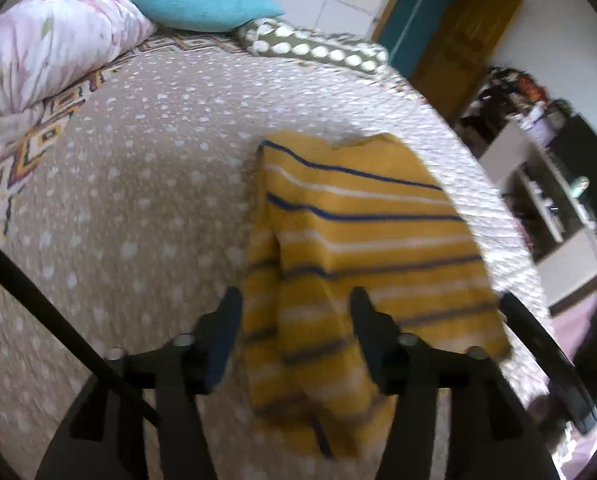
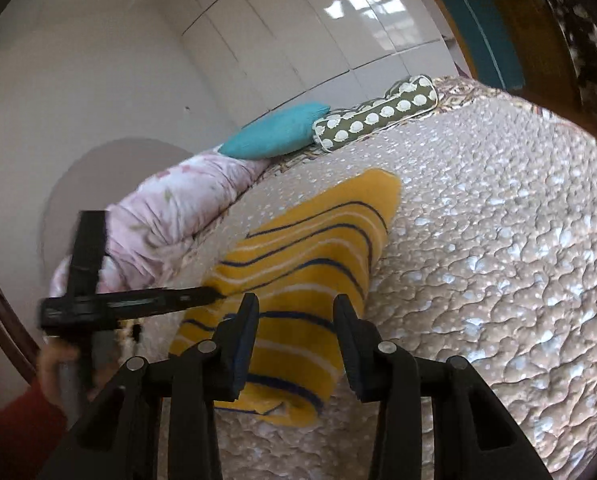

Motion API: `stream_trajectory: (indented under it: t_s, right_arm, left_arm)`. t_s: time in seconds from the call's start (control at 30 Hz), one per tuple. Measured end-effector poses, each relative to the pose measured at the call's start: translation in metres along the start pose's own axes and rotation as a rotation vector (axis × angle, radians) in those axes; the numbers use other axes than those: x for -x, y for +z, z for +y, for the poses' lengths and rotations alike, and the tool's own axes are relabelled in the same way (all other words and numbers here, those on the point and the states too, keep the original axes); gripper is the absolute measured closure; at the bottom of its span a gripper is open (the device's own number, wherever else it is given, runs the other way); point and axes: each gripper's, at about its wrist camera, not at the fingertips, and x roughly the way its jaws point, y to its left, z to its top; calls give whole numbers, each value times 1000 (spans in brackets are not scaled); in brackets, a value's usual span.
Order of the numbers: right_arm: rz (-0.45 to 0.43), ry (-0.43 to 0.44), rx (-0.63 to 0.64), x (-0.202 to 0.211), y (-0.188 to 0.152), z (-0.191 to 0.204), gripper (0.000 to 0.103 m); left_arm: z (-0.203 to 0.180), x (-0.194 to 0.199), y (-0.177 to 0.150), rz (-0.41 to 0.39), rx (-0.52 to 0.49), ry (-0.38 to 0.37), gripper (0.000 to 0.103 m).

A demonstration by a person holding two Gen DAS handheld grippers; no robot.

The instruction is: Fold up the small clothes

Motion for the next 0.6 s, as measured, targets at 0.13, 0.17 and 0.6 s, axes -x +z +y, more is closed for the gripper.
stream_trajectory:
  t_s: [0.13, 0.17, 0.6]
  right_arm:
    - [-4, -13, 1, 9, 0, -4, 55]
    - [-8, -21, 11, 12, 0, -3, 50]
    - [20, 81, 32, 13, 0, 11, 67]
  left_arm:
    - [-10, 14, -31, -12, -39, -103, 30]
    - [-14, 11, -36, 2, -55, -112, 29]
    - [7, 3, -33, 53, -1, 31, 93]
